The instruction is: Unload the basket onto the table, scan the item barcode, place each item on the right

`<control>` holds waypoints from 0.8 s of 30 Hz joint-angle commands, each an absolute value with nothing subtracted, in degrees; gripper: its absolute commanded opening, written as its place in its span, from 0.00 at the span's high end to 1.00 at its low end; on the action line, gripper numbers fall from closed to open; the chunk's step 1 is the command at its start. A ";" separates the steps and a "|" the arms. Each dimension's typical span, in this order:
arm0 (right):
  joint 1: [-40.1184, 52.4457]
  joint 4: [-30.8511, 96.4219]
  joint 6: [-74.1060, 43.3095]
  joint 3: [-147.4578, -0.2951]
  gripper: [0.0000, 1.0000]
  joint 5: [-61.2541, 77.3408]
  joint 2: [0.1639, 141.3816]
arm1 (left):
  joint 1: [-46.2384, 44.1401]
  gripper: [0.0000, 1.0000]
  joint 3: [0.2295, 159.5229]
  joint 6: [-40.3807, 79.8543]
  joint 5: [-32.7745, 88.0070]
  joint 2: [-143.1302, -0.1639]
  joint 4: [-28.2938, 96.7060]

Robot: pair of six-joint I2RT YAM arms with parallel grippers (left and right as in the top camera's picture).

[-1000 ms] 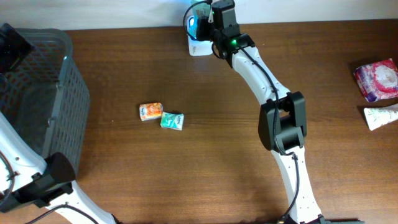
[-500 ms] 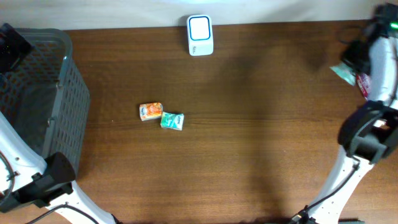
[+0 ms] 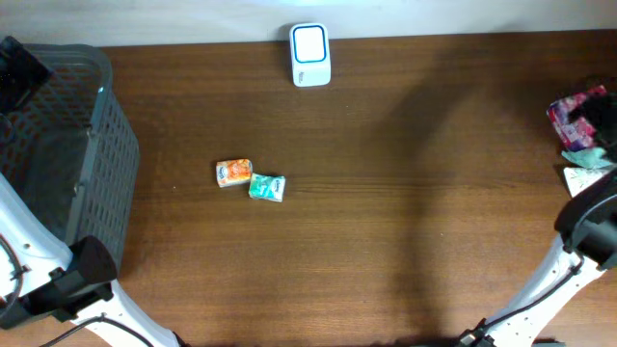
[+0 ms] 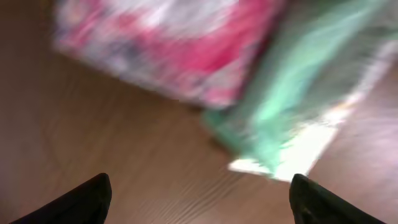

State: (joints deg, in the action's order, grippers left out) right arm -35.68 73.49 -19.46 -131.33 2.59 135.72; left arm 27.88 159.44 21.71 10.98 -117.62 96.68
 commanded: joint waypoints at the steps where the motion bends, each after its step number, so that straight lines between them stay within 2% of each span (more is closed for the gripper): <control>1: -29.93 75.77 -15.75 -130.82 0.15 12.82 130.39 | 27.92 0.01 160.00 21.80 11.16 -116.97 96.71; 4: -21.61 79.66 -11.75 -130.82 0.15 23.29 128.29 | 27.92 0.01 160.00 21.80 11.16 -116.97 96.71; 10: 12.64 81.12 13.78 -128.46 0.18 23.94 129.14 | 27.92 0.01 160.00 21.80 11.16 -116.97 96.71; 11: 17.17 80.12 14.74 -127.20 0.25 18.79 129.19 | 27.92 0.01 160.00 21.80 11.16 -116.97 96.71; 12: 23.66 78.11 14.55 -125.49 0.28 9.69 129.75 | 27.92 0.01 160.00 21.80 11.16 -116.97 96.71; 15: 36.95 71.05 14.55 -121.27 0.28 -2.42 131.24 | 27.92 0.01 160.00 21.80 11.16 -116.97 96.71; 17: 42.94 66.06 14.09 -119.02 0.30 -3.38 131.31 | 27.92 0.01 160.00 21.80 11.16 -116.97 96.71; 18: 45.39 64.66 14.09 -118.04 0.37 -4.40 131.39 | 27.92 0.01 160.00 21.80 11.16 -116.97 96.71; 19: 47.29 62.96 12.69 -116.75 0.39 -7.60 131.59 | 27.92 0.01 160.00 21.80 11.16 -116.97 96.71; 22: 49.82 53.95 11.20 -109.01 0.40 -12.21 131.63 | 27.92 0.01 160.00 21.80 11.16 -116.97 96.71; 24: 49.87 51.35 9.61 -106.04 0.50 -12.29 131.63 | 27.92 0.01 160.00 21.80 11.16 -116.97 96.71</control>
State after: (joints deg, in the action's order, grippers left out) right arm 50.09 52.64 11.97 -107.94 -9.89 131.46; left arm 27.88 159.44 21.71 10.98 -117.62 96.68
